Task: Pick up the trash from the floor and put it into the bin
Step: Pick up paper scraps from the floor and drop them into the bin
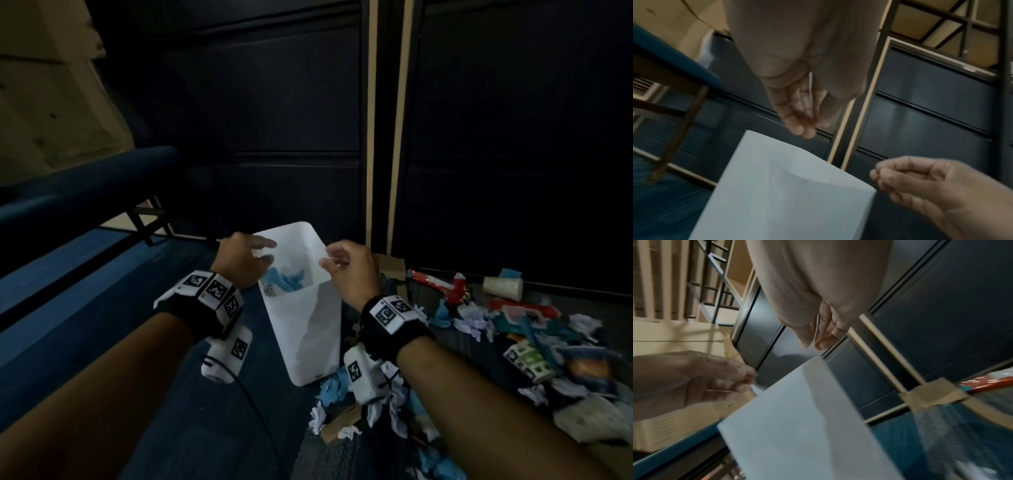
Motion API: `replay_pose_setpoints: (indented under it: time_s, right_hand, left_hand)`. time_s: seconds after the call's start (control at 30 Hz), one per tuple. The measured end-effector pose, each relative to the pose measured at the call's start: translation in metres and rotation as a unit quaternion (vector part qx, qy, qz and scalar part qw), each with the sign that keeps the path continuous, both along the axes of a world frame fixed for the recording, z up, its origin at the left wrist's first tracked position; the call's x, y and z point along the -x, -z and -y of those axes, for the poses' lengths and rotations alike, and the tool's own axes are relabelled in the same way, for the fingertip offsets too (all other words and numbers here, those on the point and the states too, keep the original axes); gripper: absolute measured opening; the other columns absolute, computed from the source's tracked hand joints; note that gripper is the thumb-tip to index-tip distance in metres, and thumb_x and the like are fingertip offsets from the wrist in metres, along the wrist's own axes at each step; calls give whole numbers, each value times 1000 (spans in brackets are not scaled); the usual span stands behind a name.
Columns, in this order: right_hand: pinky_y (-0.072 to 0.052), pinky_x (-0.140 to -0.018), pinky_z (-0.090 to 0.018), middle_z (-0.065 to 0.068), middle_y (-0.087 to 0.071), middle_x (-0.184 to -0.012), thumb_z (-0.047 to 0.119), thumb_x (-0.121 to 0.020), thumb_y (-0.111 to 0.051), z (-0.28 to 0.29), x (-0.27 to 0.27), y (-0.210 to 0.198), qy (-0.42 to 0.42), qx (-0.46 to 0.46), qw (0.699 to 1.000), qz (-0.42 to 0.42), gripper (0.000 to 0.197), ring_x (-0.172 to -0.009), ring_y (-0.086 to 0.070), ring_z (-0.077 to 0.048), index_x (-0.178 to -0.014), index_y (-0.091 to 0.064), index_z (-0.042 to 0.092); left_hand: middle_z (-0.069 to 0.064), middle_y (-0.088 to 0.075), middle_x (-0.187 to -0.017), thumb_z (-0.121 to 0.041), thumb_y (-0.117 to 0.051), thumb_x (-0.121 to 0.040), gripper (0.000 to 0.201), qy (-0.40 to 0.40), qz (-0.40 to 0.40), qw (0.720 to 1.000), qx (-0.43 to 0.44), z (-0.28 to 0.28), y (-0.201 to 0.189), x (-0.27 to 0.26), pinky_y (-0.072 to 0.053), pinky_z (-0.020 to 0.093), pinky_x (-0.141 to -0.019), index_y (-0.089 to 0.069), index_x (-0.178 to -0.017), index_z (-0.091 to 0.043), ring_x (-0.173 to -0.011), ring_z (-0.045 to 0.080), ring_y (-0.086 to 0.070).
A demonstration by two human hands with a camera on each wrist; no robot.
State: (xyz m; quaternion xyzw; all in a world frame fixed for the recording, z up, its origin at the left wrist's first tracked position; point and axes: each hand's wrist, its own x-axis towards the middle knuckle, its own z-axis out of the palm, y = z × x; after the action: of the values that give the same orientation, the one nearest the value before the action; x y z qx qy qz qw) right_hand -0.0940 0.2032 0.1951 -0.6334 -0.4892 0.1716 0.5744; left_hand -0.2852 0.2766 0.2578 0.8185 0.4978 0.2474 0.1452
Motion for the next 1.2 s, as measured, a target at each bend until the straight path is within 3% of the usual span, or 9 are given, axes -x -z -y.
replay_pose_setpoints:
  time_s: [0.13, 0.27, 0.4, 0.53, 0.67, 0.77, 0.93, 1.03, 1.2]
  right_hand:
    - [-54, -73, -21, 1, -71, -84, 8, -84, -73, 26, -27, 14, 41, -12, 999, 17, 5, -79, -66, -10, -87, -71, 10]
    - [-48, -66, -9, 3, -69, -78, 5, -84, -72, 64, -53, 43, 55, 34, 998, 27, 5, -71, -63, -3, -84, -72, 10]
    - [-53, -68, -22, -5, -71, -78, 2, -83, -71, 95, -66, 85, 44, 72, 996, 37, 5, -74, -67, -15, -80, -73, 6]
    - [-56, -75, -40, -11, -72, -81, -7, -83, -65, 106, -60, 132, 4, 154, 987, 40, 13, -78, -67, -21, -80, -73, 3]
    - [-53, -74, -36, -12, -72, -85, 2, -86, -64, 108, -46, 165, -67, 243, 961, 111, 9, -82, -66, -24, -82, -73, 4]
    - [-47, -68, -30, -11, -67, -79, 3, -82, -66, 108, -37, 187, -96, 303, 932, 175, 13, -87, -66, -31, -73, -66, 12]
    - [-52, -87, -37, -13, -61, -121, 9, -82, -72, 110, -26, 217, -153, 403, 857, 282, 29, -107, -61, -32, -110, -69, 14]
    - [-50, -88, -38, -15, -55, -125, 8, -84, -68, 111, -23, 226, -187, 421, 826, 325, 32, -110, -58, -34, -115, -66, 7]
    - [-49, -86, -35, -21, -65, -108, 2, -89, -57, 113, -26, 224, -153, 402, 869, 246, 16, -103, -62, -33, -95, -70, -4]
  left_hand:
    - [1, -73, -72, -5, -70, -76, 9, 63, 71, 995, -17, 16, -8, -12, -57, 28, -75, -74, -77, -12, -66, 12, -70]
    - [-4, -70, -64, -5, -66, -77, 13, 168, 34, 985, -23, 46, 3, -42, -54, 24, -66, -73, -73, -16, -55, 6, -64]
    - [-12, -65, -61, -7, -64, -78, 14, 292, -53, 955, -13, 75, 30, -65, -44, 12, -60, -74, -76, -15, -54, -1, -58]
    - [-7, -72, -74, -8, -63, -80, 15, 321, -143, 935, 54, 86, 79, -75, -48, 19, -63, -76, -81, -16, -63, 2, -61]
    - [-1, -70, -107, -16, -62, -86, 25, 301, -310, 894, 120, 80, 137, -79, -42, 18, -73, -71, -109, -17, -95, 16, -64]
    - [7, -57, -130, -23, -66, -84, 50, 286, -391, 860, 158, 67, 177, -80, -49, 32, -90, -53, -132, -18, -114, 27, -57]
    - [11, -50, -136, -22, -70, -83, 54, 287, -476, 804, 211, 54, 225, -78, -43, 30, -92, -51, -134, -17, -120, 29, -52]
    - [12, -37, -149, -17, -68, -88, 61, 309, -489, 769, 271, 53, 245, -77, -33, 27, -101, -42, -143, -15, -132, 29, -40]
    - [13, -44, -142, -18, -64, -88, 52, 330, -465, 787, 236, 68, 244, -79, -36, 33, -103, -49, -137, -16, -128, 30, -44]
